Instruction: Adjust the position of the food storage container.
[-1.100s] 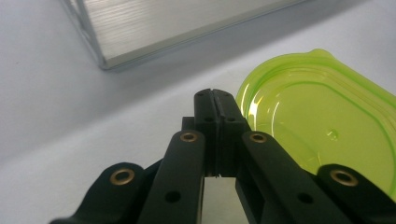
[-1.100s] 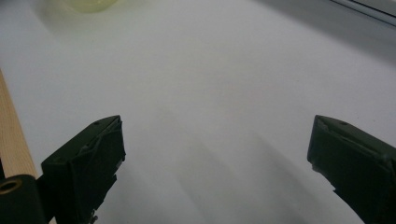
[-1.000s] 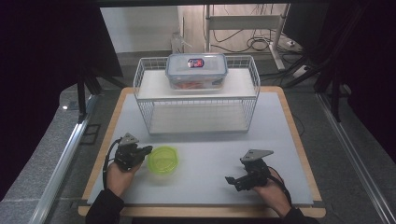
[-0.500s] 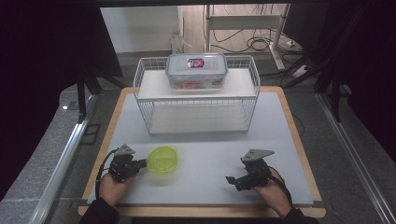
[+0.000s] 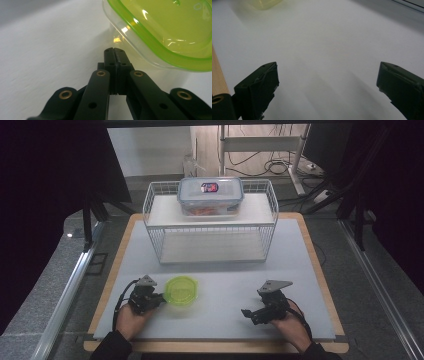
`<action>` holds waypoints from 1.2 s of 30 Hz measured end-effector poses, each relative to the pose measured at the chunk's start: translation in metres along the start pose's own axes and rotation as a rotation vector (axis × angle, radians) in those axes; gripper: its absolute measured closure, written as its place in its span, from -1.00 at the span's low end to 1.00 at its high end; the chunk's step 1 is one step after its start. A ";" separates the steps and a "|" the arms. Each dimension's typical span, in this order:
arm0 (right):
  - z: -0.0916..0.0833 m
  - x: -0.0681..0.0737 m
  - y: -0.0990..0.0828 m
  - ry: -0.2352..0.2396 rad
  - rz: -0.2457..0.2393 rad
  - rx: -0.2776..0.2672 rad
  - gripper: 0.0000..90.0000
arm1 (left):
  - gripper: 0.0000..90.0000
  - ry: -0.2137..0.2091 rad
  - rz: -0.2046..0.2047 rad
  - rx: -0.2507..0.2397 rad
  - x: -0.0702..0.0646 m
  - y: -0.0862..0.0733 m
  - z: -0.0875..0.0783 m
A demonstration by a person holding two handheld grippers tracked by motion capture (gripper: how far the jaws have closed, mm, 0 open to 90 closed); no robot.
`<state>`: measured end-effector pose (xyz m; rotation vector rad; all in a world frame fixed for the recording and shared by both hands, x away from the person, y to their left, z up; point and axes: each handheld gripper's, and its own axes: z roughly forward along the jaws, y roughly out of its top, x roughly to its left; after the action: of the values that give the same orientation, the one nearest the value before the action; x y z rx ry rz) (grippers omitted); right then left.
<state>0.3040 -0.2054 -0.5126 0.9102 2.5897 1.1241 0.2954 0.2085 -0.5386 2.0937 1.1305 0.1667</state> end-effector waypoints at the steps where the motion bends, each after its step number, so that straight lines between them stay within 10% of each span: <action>1: 0.000 0.000 0.000 0.000 -0.001 0.000 -0.92 | 0.99 -0.004 0.004 0.004 -0.002 0.001 0.002; 24: 0.000 -0.001 0.000 -0.008 0.004 0.006 -0.92 | 0.99 -0.099 0.120 0.031 -0.053 0.021 0.029; 36: 0.000 -0.001 -0.001 -0.009 0.002 0.006 -0.92 | 0.84 -0.060 0.189 0.029 -0.070 0.026 0.035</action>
<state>0.3048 -0.2066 -0.5134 0.9179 2.5873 1.1107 0.2859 0.1272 -0.5307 2.2154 0.9041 0.1775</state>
